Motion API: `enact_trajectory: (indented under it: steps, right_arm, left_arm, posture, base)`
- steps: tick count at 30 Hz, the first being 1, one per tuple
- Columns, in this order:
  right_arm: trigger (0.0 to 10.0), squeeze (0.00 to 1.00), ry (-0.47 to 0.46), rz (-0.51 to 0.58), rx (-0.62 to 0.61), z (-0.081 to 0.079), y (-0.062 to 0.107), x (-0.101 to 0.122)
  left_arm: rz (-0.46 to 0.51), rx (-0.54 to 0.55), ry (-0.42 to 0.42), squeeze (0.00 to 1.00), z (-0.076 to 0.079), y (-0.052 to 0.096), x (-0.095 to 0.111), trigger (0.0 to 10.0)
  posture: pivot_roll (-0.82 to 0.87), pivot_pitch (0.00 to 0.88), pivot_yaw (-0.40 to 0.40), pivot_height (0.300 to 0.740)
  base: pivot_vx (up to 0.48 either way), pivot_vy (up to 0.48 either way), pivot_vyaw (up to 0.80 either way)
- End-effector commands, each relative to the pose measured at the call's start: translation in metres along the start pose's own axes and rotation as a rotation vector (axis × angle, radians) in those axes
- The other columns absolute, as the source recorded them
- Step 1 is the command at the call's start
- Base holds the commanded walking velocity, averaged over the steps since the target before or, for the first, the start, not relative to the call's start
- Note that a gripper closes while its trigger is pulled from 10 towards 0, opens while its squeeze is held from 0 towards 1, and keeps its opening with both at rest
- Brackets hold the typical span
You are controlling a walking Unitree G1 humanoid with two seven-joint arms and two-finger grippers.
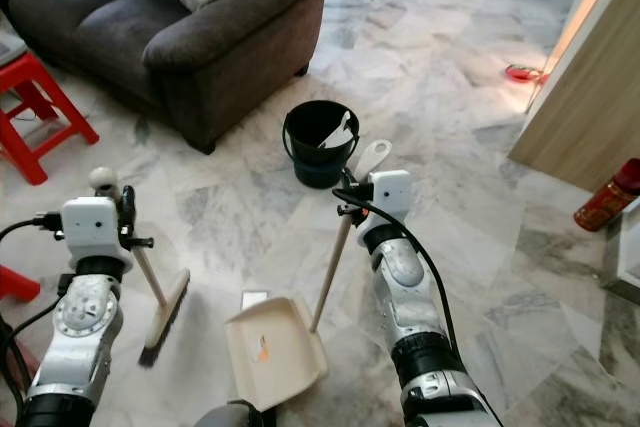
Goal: Sweep floor
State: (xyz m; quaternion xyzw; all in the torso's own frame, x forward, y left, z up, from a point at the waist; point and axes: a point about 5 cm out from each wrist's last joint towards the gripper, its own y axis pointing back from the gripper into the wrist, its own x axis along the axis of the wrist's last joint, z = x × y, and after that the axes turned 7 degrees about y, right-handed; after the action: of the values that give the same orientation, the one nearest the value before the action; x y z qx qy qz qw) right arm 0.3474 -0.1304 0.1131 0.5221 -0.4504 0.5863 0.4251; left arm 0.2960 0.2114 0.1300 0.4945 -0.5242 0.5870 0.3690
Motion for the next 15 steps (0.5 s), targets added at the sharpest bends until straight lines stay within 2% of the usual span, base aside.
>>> enact_trajectory:
  steps: [1, 9, 11, 15]
  right_arm:
    - [10.0, 0.00, 0.007, 0.043, -0.008, 0.0036, -0.0031, 0.0105]
    - [10.0, 0.00, 0.006, 0.044, -0.006, 0.0037, -0.0035, 0.0109]
    - [10.0, 0.00, 0.006, 0.044, -0.006, 0.0037, -0.0035, 0.0110]
    - [10.0, 0.00, 0.009, 0.034, -0.013, 0.0036, -0.0036, 0.0099]
  left_arm:
    - [0.024, 0.006, 0.018, 0.00, 0.0001, -0.0043, 0.0066, 10.0]
    - [0.035, 0.004, 0.006, 0.00, 0.0006, -0.0043, 0.0076, 10.0]
    - [0.036, 0.005, 0.003, 0.00, 0.0005, -0.0043, 0.0078, 10.0]
    - [0.040, -0.003, -0.015, 0.00, 0.0011, -0.0037, 0.0081, 10.0]
  posture:
    - [0.10, 0.118, -0.033, 0.740]
    - [0.10, 0.114, -0.035, 0.740]
    - [0.10, 0.116, -0.037, 0.740]
    - [0.10, 0.118, -0.038, 0.740]
  base:
    - [0.000, 0.480, 0.00]
    - [0.000, 0.463, 0.00]
    - [0.000, 0.262, 0.00]
    - [0.000, 0.000, 0.00]
